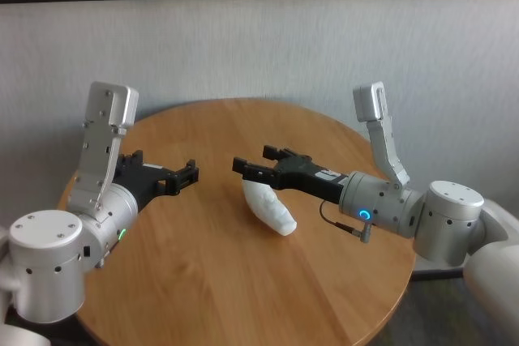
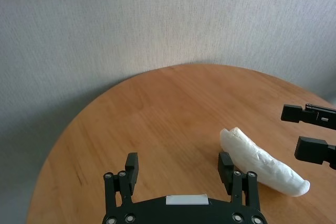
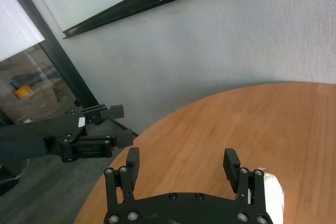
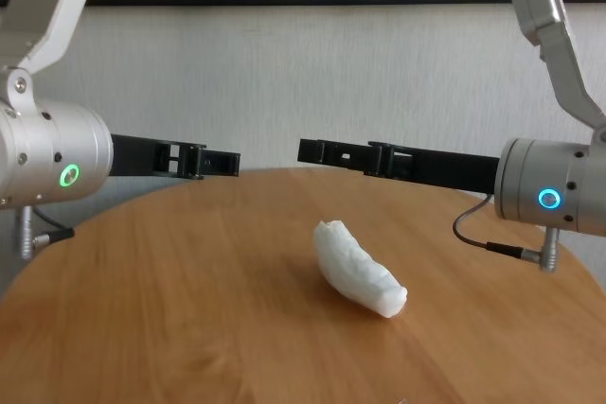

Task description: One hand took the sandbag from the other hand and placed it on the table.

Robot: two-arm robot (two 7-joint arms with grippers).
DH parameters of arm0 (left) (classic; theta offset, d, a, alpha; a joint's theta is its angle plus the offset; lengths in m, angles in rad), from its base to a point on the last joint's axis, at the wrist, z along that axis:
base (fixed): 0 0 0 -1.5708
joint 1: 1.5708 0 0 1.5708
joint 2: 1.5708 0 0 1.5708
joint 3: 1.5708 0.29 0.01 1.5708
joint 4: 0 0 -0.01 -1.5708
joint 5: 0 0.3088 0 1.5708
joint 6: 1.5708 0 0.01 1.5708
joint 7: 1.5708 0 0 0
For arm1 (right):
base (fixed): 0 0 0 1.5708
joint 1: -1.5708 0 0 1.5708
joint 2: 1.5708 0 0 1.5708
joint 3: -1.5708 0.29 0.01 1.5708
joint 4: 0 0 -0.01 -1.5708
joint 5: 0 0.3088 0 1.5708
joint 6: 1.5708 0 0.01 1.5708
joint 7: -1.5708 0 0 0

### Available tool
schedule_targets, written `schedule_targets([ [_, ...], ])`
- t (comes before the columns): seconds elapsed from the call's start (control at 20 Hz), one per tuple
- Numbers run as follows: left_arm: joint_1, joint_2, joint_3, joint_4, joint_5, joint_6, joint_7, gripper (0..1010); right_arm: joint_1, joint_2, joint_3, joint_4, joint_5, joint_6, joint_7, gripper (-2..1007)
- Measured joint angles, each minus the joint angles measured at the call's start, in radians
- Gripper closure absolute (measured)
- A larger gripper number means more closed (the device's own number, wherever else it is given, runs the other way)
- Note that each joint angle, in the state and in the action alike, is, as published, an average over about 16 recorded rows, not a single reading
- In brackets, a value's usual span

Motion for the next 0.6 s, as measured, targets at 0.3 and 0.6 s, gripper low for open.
schedule_targets([
  [0.3, 0.0, 0.0, 0.0, 0.0, 0.0, 0.0, 0.0, 10, 0.001, 0.0, -0.001, 0.001, -0.001, 0.0, 0.001, 4],
  [0.6, 0.0, 0.0, 0.0, 0.0, 0.0, 0.0, 0.0, 10, 0.001, 0.0, -0.001, 0.001, -0.001, 0.0, 0.001, 4],
])
